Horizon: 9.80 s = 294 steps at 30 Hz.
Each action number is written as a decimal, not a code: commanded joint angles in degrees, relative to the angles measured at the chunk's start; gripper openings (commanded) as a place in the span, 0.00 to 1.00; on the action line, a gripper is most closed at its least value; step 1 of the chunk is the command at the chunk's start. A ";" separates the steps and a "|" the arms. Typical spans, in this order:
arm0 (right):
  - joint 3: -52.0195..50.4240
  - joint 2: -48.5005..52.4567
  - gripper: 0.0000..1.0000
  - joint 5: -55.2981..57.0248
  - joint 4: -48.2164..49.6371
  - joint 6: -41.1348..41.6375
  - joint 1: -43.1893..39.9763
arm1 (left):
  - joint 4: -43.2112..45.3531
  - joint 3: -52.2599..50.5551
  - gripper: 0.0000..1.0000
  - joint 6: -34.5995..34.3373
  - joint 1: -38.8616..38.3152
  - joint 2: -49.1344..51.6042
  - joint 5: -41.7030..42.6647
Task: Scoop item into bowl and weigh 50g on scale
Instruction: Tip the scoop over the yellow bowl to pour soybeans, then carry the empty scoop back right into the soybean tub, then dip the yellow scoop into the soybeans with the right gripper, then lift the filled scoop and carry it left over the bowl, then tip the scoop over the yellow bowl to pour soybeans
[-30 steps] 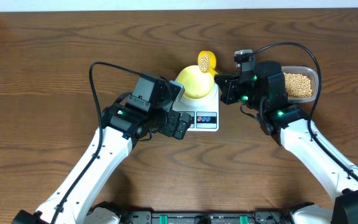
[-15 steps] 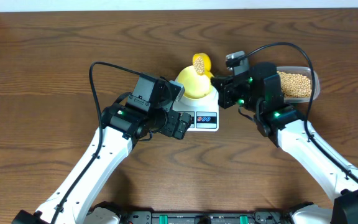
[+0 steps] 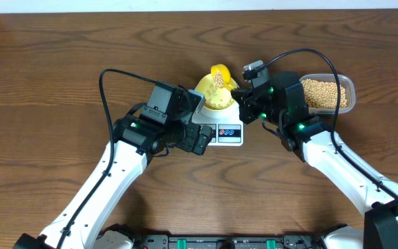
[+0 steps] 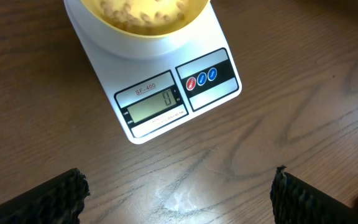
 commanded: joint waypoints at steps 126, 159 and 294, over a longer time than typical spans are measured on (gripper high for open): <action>0.02 -2.19 0.01 -10.32 -26.45 7.52 -36.13 | 0.04 -0.13 0.96 1.01 -0.07 0.15 0.66; -0.04 -2.19 0.01 -19.21 -27.87 16.26 -42.56 | 0.04 -0.13 0.96 1.01 -0.07 0.15 0.66; -0.04 -2.03 0.01 0.37 -0.09 11.87 -0.92 | 0.04 -0.13 0.96 1.01 -0.07 0.15 0.66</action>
